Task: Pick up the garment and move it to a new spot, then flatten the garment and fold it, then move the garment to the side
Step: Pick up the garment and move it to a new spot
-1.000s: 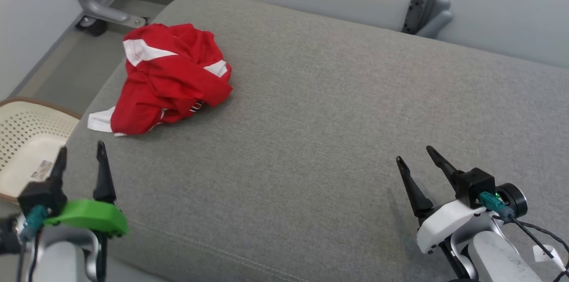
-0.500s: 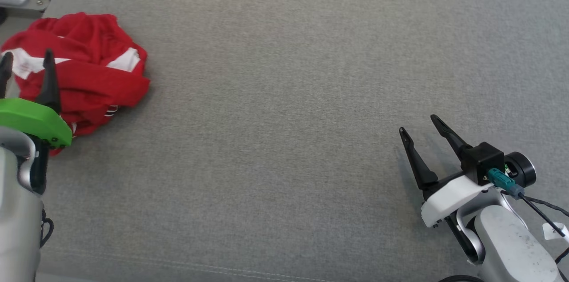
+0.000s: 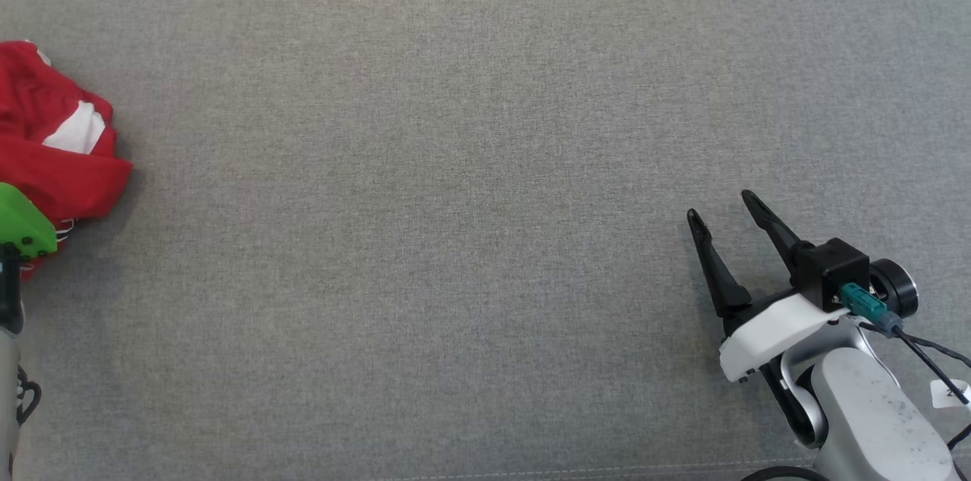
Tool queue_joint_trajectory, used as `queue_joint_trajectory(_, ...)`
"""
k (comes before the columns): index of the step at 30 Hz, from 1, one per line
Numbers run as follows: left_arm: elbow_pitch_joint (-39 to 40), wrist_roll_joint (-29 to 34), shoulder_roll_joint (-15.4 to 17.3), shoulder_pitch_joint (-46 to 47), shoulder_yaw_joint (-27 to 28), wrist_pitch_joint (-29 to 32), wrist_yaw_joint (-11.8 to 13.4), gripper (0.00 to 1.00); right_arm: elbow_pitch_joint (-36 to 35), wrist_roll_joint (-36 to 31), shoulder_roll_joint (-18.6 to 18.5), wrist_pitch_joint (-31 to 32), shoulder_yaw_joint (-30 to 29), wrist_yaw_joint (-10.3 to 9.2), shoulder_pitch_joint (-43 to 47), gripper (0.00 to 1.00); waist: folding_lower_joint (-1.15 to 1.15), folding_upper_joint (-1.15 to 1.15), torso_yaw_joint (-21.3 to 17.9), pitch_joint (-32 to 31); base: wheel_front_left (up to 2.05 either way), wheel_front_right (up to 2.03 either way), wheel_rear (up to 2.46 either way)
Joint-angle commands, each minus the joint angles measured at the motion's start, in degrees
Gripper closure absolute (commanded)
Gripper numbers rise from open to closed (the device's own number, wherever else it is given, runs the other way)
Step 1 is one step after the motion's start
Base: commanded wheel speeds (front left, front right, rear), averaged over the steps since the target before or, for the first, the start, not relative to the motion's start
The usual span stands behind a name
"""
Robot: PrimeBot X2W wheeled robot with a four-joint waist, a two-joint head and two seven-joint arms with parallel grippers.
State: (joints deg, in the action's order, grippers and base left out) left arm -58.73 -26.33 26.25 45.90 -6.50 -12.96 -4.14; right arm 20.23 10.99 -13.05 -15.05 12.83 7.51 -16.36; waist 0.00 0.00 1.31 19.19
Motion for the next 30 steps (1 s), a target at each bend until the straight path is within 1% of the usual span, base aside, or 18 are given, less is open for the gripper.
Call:
queue_joint_trajectory(1, -0.22, 0.25, 0.41, 0.88, -0.19, -0.40, -0.29, 1.00, -0.09, 0.43, 0.24, -0.19, -0.14, -0.04, 0.78, 0.00, 0.00, 0.00, 0.11, -0.48, 0.00, 0.00, 0.00)
queue_joint_trajectory(4, 0.84, 1.36, 0.16, 2.02, -1.45, -1.43, -0.99, 1.00, 0.04, 0.77, 0.98, -0.19, -0.29, -0.04, 0.90, 0.00, 0.00, 0.00, 0.45, -1.62, 0.00, 0.00, 0.00)
queue_joint_trajectory(6, 3.30, 2.61, -0.24, 3.18, -2.46, -2.00, -1.43, 1.00, 0.16, 0.94, 1.64, -0.19, -0.72, -0.04, 1.36, 0.00, 0.00, 0.00, 0.82, -2.52, 0.00, 0.00, 0.00)
queue_joint_trajectory(9, 8.81, 3.31, -2.42, 3.73, -3.67, -2.27, -2.22, 1.00, 0.64, 1.30, 3.02, -0.19, -1.27, -0.04, 2.36, 0.00, 0.00, 0.00, 1.22, -4.22, 0.00, 0.00, 0.00)
queue_joint_trajectory(13, 18.72, 2.32, -6.86, 1.24, -4.66, -2.24, -2.94, 1.00, 1.31, 1.67, 4.93, -0.19, -2.18, -0.04, 3.71, 0.00, 0.00, 0.00, 0.94, -6.68, 0.00, 0.00, 0.00)
queue_joint_trajectory(18, 30.55, 0.91, -13.61, -1.89, -7.02, -2.18, -3.37, 1.00, 1.57, 1.87, 6.21, -0.19, -2.78, -0.04, 4.66, 0.00, 0.00, 0.00, -1.31, -8.20, 0.00, 0.00, 0.00)
queue_joint_trajectory(21, 35.99, -0.43, -18.45, -3.14, -9.95, -2.19, -3.36, 1.00, 1.63, 1.78, 6.67, -0.19, -3.49, -0.04, 5.13, 0.00, 0.00, 0.00, -2.96, -8.40, 0.00, 0.00, 0.00)
queue_joint_trajectory(23, 38.76, -1.36, -20.51, -2.54, -12.28, -2.19, -3.39, 1.00, 1.92, 1.71, 6.71, -0.19, -3.56, -0.04, 5.48, 0.00, 0.00, 0.00, -4.43, -8.29, 0.00, 0.00, 0.00)
queue_joint_trajectory(26, 39.83, -1.53, -22.27, -1.74, -14.96, -2.19, -3.35, 1.00, 2.11, 1.92, 7.05, -0.19, -3.60, -0.04, 5.16, 0.00, 0.00, 0.00, -7.32, -7.88, 0.00, 0.00, 0.00)
queue_joint_trajectory(30, 36.06, -0.70, -22.92, -1.90, -16.44, -2.18, -2.11, 1.00, 2.05, 2.40, 7.57, -0.19, -3.72, -0.04, 4.35, 0.00, 0.00, 0.00, -10.85, -6.58, 0.00, 0.00, 0.00)
